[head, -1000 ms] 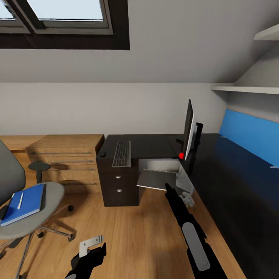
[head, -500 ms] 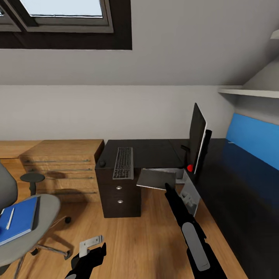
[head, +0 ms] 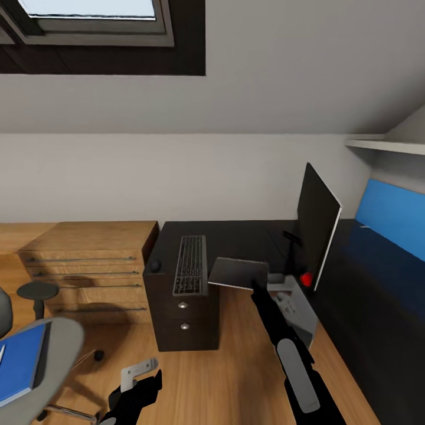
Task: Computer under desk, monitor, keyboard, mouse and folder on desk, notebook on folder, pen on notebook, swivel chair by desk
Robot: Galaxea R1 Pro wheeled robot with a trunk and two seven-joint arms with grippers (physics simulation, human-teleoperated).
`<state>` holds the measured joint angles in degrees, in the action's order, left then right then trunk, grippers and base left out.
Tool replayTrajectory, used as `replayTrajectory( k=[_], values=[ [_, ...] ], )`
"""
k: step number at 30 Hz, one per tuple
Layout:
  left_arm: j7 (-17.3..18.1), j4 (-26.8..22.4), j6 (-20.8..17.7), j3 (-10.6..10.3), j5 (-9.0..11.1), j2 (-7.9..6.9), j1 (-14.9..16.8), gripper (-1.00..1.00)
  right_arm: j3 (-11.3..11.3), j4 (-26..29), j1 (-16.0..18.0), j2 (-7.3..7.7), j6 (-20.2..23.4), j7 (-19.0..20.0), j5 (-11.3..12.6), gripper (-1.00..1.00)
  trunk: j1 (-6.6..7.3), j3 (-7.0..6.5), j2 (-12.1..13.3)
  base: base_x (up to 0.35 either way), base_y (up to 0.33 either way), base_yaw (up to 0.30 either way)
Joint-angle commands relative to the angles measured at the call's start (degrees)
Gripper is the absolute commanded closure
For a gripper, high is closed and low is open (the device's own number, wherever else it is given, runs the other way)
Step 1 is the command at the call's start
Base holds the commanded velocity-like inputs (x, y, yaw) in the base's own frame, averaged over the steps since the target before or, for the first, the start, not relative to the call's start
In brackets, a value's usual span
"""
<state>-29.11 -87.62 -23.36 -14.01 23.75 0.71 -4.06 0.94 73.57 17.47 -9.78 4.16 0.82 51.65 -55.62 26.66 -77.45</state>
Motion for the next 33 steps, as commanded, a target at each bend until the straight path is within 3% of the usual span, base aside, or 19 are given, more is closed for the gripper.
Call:
replayTrajectory(
  k=[1, 5, 13, 19, 25, 26, 33],
  values=[
    [-0.43, -0.09, -0.1, -0.05, 0.51, -0.01, 0.01, -1.0, -0.06, 0.02, 0.02, -0.03, 0.23, 0.08, 0.51, 1.0, 0.19, -0.14, 0.39, 0.32, 0.075, 0.0],
    [-0.44, -0.09, -0.1, -0.05, 0.51, -0.01, 0.01, -1.0, -0.09, -0.35, 0.02, -0.08, 0.22, 0.01, 0.55, 1.0, 1.07, -0.85, 1.99, 0.32, 0.075, 0.0],
    [-0.49, -0.09, -0.1, -0.05, 0.51, -0.01, 0.01, -1.0, -0.27, -2.8, 0.02, -0.14, -1.42, -0.08, 2.34, 1.0, 1.07, -0.85, 1.99, 0.228, 0.041, 0.0],
    [-0.51, -0.09, -0.1, -0.05, 0.51, -0.01, 0.01, -1.0, -0.24, -5.7, 0.02, -0.15, -8.94, -0.16, 4.63, 1.0, 1.07, -0.85, 1.99, 0.033, 0.004, 0.0],
    [-0.48, -0.09, -0.1, -0.05, 0.51, -0.01, 0.01, -1.0, -0.11, -8.26, 0.02, -0.22, -13.19, -0.26, 4.95, 1.0, 1.07, -0.85, 1.99, 0.005, 0.001, 0.0],
    [-0.48, -0.12, -0.1, -0.05, 0.51, -0.01, 0.01, -1.0, -0.01, -10.65, 0.08, -0.22, -14.57, -0.29, 5.02, 1.0, 1.07, -0.85, 1.99, 0.009, 0.0, 0.0],
    [-0.37, -0.24, -0.09, -0.14, 0.53, -0.01, 0.01, -1.0, -0.04, -11.73, 0.11, -0.22, -15.01, -0.34, 5.04, 1.0, 1.07, -0.85, 1.99, 0.178, 0.0, 0.0]
  ],
)
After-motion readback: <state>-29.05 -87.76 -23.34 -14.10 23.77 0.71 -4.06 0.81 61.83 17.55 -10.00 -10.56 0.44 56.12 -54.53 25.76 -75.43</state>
